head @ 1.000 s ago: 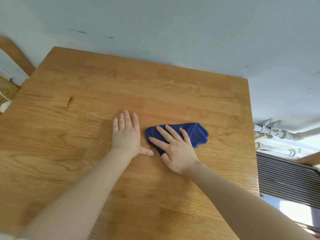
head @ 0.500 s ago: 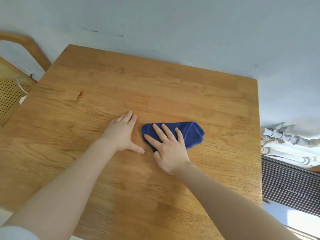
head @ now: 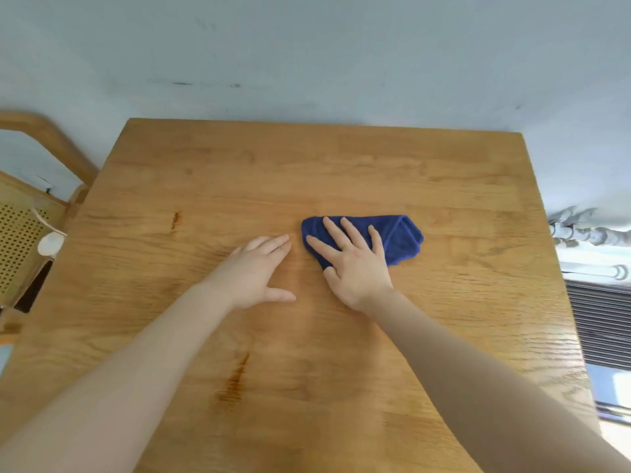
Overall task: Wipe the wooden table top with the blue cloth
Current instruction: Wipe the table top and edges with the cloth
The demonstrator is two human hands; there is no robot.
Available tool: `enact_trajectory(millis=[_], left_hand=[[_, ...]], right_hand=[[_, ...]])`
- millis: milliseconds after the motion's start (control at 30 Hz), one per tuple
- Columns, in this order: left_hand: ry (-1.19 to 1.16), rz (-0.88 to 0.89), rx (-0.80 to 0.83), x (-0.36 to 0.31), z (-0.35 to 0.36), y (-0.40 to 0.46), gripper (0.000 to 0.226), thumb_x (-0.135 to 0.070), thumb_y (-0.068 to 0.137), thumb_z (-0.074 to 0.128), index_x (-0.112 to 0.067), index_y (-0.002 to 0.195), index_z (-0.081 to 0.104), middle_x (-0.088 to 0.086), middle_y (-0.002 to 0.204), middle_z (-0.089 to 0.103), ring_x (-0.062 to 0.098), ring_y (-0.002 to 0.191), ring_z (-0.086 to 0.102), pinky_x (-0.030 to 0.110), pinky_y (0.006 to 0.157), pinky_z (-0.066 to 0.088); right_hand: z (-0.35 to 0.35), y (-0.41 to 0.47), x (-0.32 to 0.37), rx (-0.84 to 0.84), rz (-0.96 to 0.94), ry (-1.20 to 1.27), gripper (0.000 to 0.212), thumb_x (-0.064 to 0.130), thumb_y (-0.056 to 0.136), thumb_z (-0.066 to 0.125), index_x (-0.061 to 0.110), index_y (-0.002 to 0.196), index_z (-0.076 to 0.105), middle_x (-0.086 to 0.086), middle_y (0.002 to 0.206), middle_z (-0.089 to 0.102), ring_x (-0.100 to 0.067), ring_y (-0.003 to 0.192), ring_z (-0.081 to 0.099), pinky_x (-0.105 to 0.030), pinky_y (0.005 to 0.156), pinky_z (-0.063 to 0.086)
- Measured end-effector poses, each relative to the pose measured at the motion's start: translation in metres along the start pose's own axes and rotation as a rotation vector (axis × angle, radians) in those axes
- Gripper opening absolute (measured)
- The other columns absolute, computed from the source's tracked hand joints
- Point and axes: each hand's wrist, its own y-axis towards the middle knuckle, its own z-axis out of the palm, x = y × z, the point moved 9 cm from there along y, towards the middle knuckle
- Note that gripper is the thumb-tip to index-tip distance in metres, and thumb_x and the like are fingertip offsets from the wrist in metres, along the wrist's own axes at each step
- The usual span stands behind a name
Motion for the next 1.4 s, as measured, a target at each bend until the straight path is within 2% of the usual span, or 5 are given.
enact_trajectory(millis=[100, 467, 733, 1067, 1400], left_hand=[[0.058, -0.022, -0.018, 0.023, -0.009, 0.0, 0.101, -0.061, 0.08, 0.056, -0.016, 0.151, -0.001, -0.001, 0.159, -0.009, 0.017, 0.145, -0.004, 0.036, 0.116, 0.007], [0.189, -0.097, -0.094, 0.078, -0.008, 0.01, 0.125, -0.077, 0.064, 0.055, -0.013, 0.149, -0.011, 0.009, 0.156, -0.018, 0.021, 0.145, -0.009, 0.036, 0.118, -0.006], [0.053, -0.079, -0.088, 0.084, -0.006, 0.015, 0.13, -0.076, 0.058, 0.062, -0.016, 0.15, -0.007, 0.008, 0.157, -0.016, 0.021, 0.146, -0.007, 0.036, 0.119, 0.0], [-0.007, -0.082, -0.103, 0.087, 0.0, 0.021, 0.132, -0.074, 0.058, 0.065, -0.015, 0.149, -0.011, 0.006, 0.156, -0.02, 0.019, 0.145, -0.01, 0.035, 0.118, -0.001], [-0.164, -0.106, -0.136, 0.088, -0.006, 0.018, 0.135, -0.06, 0.056, 0.078, -0.012, 0.149, -0.008, 0.004, 0.158, -0.014, 0.017, 0.146, -0.006, 0.033, 0.118, -0.001]], right_hand=[[0.013, -0.028, 0.02, 0.066, -0.018, 0.014, 0.072, 0.042, 0.074, 0.002, 0.045, 0.144, 0.018, 0.008, 0.158, 0.001, -0.019, 0.144, -0.005, -0.049, 0.111, -0.015], [-0.011, 0.082, -0.002, -0.073, 0.284, 0.022, 0.052, 0.032, 0.094, 0.028, 0.043, 0.144, 0.021, 0.006, 0.158, 0.005, -0.019, 0.145, -0.001, -0.053, 0.113, -0.008], [0.021, 0.01, 0.073, -0.001, 0.002, 0.017, 0.065, 0.041, 0.078, 0.015, 0.044, 0.141, 0.029, 0.007, 0.157, 0.014, -0.02, 0.145, 0.005, -0.051, 0.111, -0.007], [-0.006, 0.113, 0.028, -0.079, 0.208, -0.018, 0.049, 0.034, 0.096, 0.026, 0.042, 0.144, 0.02, 0.006, 0.158, 0.006, -0.02, 0.145, 0.0, -0.055, 0.113, -0.006], [0.02, 0.056, 0.084, 0.016, -0.137, -0.079, 0.056, 0.043, 0.086, 0.019, 0.044, 0.141, 0.029, 0.007, 0.156, 0.016, -0.022, 0.144, 0.011, -0.051, 0.111, 0.003]])
